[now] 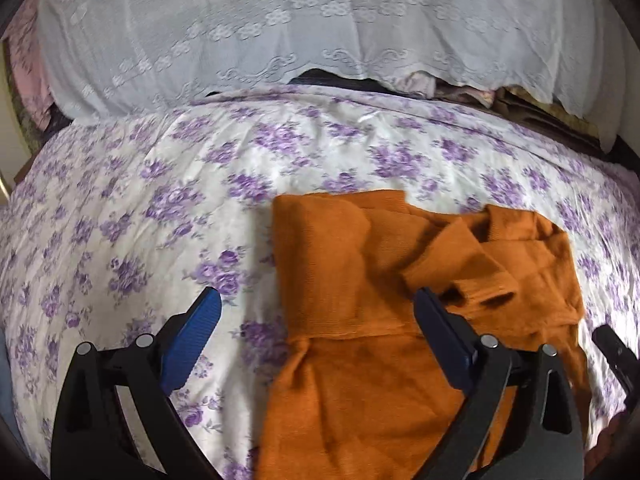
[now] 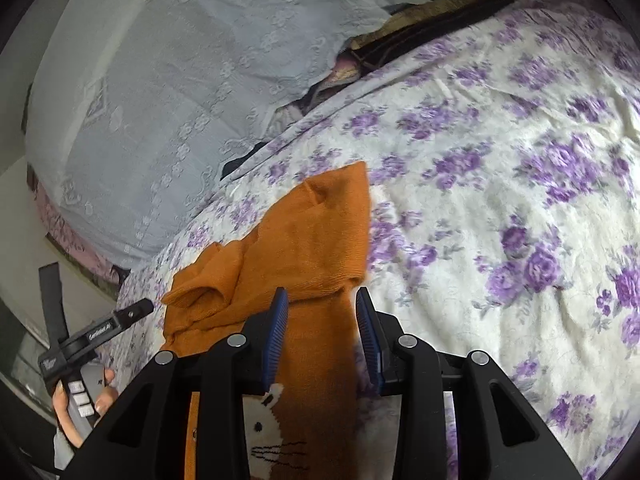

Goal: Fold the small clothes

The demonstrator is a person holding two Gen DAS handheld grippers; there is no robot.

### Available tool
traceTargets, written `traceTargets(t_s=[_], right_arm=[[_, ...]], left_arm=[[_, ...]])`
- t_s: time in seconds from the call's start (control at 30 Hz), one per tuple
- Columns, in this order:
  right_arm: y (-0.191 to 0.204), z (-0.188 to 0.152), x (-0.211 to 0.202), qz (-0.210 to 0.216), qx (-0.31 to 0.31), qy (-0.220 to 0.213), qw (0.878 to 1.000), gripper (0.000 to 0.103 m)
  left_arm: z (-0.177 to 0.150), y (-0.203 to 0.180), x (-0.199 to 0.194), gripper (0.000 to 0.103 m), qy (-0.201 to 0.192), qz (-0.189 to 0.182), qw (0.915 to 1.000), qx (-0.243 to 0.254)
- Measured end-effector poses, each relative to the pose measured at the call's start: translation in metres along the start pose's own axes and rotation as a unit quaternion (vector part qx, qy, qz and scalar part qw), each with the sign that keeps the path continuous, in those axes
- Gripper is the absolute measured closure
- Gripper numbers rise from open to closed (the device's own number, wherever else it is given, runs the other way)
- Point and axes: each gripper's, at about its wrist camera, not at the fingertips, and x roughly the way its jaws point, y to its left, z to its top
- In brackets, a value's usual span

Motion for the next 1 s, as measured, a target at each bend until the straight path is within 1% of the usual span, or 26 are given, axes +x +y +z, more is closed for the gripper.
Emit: traceTargets(t_s=[0.03,0.1,0.17,0.2,0.23,0.27,0.33,0.37,0.47,0.5,0.53,0.57,0.6,0.63,0.7,0.73,0.77,0.8,0.83,0.87,0.9,0.93,0.97,1.0], right_arm=[[0.015,0.0,0.002,0.002,-0.027,0.005,1.0,0.067],[0.05,-0.002,0.011,-0.002,-0.091,0.022,0.996,0.067],[0.083,0.0,0.026,-0.009,-0.147,0.045,0.988,0.066],[0.098,0.001,0.034,-0.011,-0.175,0.048,0.983,0.066],[0.113,0.002,0.041,-0.014,-0.207,0.048,0.977,0.064],[0.129,0.002,0.05,-0.023,-0.245,0.046,0.968,0.059],[0.153,-0.003,0.067,-0.038,-0.31,0.051,0.948,0.053],[0.163,-0.008,0.077,-0.045,-0.341,0.06,0.937,0.052],[0.182,-0.023,0.097,-0.07,-0.407,0.064,0.908,0.052],[0.185,-0.027,0.104,-0.086,-0.423,0.061,0.9,0.052],[0.186,-0.028,0.109,-0.097,-0.431,0.054,0.896,0.054],[0.187,-0.027,0.112,-0.103,-0.433,0.05,0.894,0.058],[0.186,-0.024,0.115,-0.108,-0.427,0.049,0.896,0.073],[0.18,-0.017,0.116,-0.111,-0.405,0.051,0.906,0.097],[0.154,0.008,0.105,-0.09,-0.299,0.041,0.949,0.097],[0.133,0.019,0.098,-0.09,-0.234,0.036,0.967,0.097],[0.105,0.03,0.089,-0.093,-0.162,0.031,0.982,0.097],[0.078,0.034,0.084,-0.101,-0.101,0.031,0.989,0.096],[0.051,0.036,0.083,-0.103,-0.049,0.045,0.992,0.094],[0.028,0.033,0.087,-0.096,-0.012,0.077,0.992,0.086],[0.01,0.03,0.088,-0.072,0.022,0.098,0.992,0.088],[0.0,0.029,0.081,-0.044,0.047,0.092,0.994,0.087],[-0.005,0.03,0.072,-0.036,0.064,0.084,0.994,0.084],[-0.006,0.033,0.062,-0.041,0.07,0.067,0.994,0.081]], left_arm=[[0.001,0.01,0.008,0.009,0.008,0.004,0.9997,-0.021],[0.003,0.023,0.028,0.009,0.031,0.013,0.9984,-0.046],[0.0,0.029,0.055,0.009,0.071,0.024,0.9959,-0.051],[-0.003,0.03,0.065,0.007,0.084,0.025,0.9948,-0.053],[-0.008,0.032,0.072,0.006,0.086,0.026,0.9946,-0.051],[-0.012,0.031,0.072,0.004,0.071,0.03,0.9961,-0.042],[-0.012,0.024,0.069,0.005,0.065,0.045,0.9967,-0.022],[-0.011,0.023,0.068,0.005,0.061,0.048,0.9969,-0.014],[-0.01,0.029,0.071,0.004,0.067,0.034,0.9968,-0.027],[-0.009,0.031,0.071,0.004,0.069,0.029,0.9967,-0.031],[-0.009,0.031,0.071,0.004,0.069,0.028,0.9967,-0.031],[-0.009,0.03,0.07,0.004,0.068,0.03,0.9968,-0.029],[-0.01,0.029,0.07,0.004,0.067,0.033,0.9969,-0.026],[-0.01,0.028,0.07,0.004,0.066,0.034,0.997,-0.024],[-0.01,0.029,0.07,0.004,0.066,0.032,0.997,-0.025],[-0.01,0.03,0.069,0.004,0.066,0.03,0.997,-0.027],[-0.01,0.03,0.069,0.004,0.067,0.028,0.997,-0.027],[-0.01,0.03,0.069,0.004,0.067,0.029,0.997,-0.027],[-0.01,0.03,0.07,0.004,0.067,0.03,0.997,-0.025],[-0.01,0.028,0.07,0.004,0.067,0.034,0.997,-0.02],[-0.01,0.026,0.07,0.004,0.065,0.04,0.997,-0.012],[-0.011,0.024,0.069,0.004,0.063,0.045,0.997,-0.008],[-0.011,0.023,0.068,0.004,0.062,0.047,0.997,-0.004],[-0.01,0.023,0.064,0.004,0.06,0.048,0.997,-0.004]])
